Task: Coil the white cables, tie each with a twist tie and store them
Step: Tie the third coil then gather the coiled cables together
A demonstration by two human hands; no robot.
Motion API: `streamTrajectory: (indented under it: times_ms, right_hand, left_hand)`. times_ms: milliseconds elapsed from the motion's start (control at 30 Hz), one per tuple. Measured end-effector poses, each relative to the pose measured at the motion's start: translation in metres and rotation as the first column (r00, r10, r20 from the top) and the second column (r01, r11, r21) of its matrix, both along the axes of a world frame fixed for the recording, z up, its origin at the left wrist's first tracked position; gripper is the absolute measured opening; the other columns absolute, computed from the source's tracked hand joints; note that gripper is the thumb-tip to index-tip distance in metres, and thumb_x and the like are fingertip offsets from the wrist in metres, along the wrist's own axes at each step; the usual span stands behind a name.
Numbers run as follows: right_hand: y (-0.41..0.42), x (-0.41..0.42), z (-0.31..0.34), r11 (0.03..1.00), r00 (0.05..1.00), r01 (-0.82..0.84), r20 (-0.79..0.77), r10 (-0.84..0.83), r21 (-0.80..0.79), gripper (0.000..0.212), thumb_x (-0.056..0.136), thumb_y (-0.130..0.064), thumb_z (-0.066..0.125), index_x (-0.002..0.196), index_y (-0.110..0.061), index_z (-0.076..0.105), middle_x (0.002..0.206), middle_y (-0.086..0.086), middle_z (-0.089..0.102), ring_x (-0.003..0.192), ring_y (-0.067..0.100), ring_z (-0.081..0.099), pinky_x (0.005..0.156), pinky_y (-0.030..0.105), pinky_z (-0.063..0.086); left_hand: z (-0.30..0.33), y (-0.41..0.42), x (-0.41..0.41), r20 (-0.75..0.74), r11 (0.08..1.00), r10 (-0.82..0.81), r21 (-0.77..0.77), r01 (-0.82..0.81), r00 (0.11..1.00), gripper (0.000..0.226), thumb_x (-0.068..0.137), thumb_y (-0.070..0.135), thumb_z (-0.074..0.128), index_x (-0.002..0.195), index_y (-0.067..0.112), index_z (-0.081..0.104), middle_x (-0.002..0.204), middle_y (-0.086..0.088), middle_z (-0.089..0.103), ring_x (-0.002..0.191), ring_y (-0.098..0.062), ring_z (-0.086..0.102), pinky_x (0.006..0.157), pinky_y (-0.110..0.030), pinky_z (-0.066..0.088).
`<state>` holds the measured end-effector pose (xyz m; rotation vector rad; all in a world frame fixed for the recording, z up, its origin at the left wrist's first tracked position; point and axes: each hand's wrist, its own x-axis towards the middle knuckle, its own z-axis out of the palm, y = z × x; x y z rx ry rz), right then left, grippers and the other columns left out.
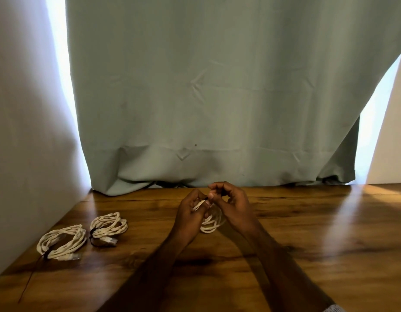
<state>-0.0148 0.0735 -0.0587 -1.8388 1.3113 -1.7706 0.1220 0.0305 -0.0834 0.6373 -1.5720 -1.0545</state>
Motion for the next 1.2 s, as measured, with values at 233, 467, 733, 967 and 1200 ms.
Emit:
streamTrajectory:
  times_ms: [233, 467, 733, 967, 1200]
  right_hand:
    - [0.002, -0.009, 0.0, 0.99, 0.998, -0.066, 0.028, 0.063, 0.123, 0.022, 0.085, -0.006, 0.077, 0.093, -0.026, 0.079, 0.091, -0.006, 0.078, 0.088, 0.011, 0.074, 0.073, 0.024, 0.057]
    - [-0.005, -0.002, -0.006, 0.999, 0.978, 0.04, -0.206, -0.033, 0.028, 0.011, 0.1, -0.017, 0.057, 0.091, -0.016, 0.064, 0.088, -0.003, 0.063, 0.084, 0.009, 0.059, 0.071, 0.019, 0.045]
    - [-0.008, 0.015, -0.007, 0.975, 0.992, -0.022, 0.127, -0.007, 0.223, 0.023, 0.106, -0.006, 0.044, 0.085, -0.012, 0.052, 0.068, -0.001, 0.054, 0.059, 0.005, 0.054, 0.058, 0.022, 0.046]
    - [-0.003, 0.02, -0.002, 0.977, 0.984, -0.056, 0.176, 0.019, 0.207, 0.025, 0.104, 0.0, 0.044, 0.082, -0.011, 0.05, 0.073, -0.002, 0.05, 0.059, -0.007, 0.047, 0.059, 0.01, 0.04]
    - [-0.005, 0.026, -0.015, 0.938, 0.885, -0.187, 0.465, 0.031, 0.292, 0.032, 0.105, -0.01, 0.047, 0.078, -0.021, 0.058, 0.076, 0.004, 0.061, 0.069, 0.015, 0.058, 0.061, 0.028, 0.048]
  left_hand:
    - [-0.003, -0.005, 0.0, 0.08, 0.998, 0.043, -0.038, -0.04, 0.996, 0.01, 0.094, 0.018, 0.067, 0.088, 0.011, 0.061, 0.079, -0.006, 0.07, 0.074, -0.018, 0.068, 0.065, -0.038, 0.054]
    - [-0.005, -0.006, -0.002, 0.097, 0.995, 0.034, -0.1, -0.025, 0.995, 0.008, 0.091, 0.01, 0.066, 0.086, 0.009, 0.06, 0.075, -0.006, 0.067, 0.069, -0.015, 0.065, 0.062, -0.03, 0.051]
    - [-0.003, -0.003, -0.008, -0.057, 0.997, -0.042, 0.062, 0.045, 0.997, 0.013, 0.101, 0.017, 0.053, 0.099, 0.01, 0.064, 0.082, -0.012, 0.067, 0.071, -0.027, 0.062, 0.063, -0.034, 0.053]
    - [-0.003, -0.007, -0.007, 0.094, 0.975, 0.174, -0.159, -0.158, 0.98, 0.015, 0.092, 0.009, 0.063, 0.089, 0.021, 0.071, 0.087, 0.01, 0.071, 0.089, -0.008, 0.065, 0.083, -0.036, 0.052]
    - [-0.009, -0.01, -0.005, 0.191, 0.925, 0.316, -0.277, -0.258, 0.929, 0.013, 0.08, 0.029, 0.062, 0.085, 0.024, 0.073, 0.082, 0.014, 0.072, 0.08, -0.002, 0.067, 0.073, -0.038, 0.056]
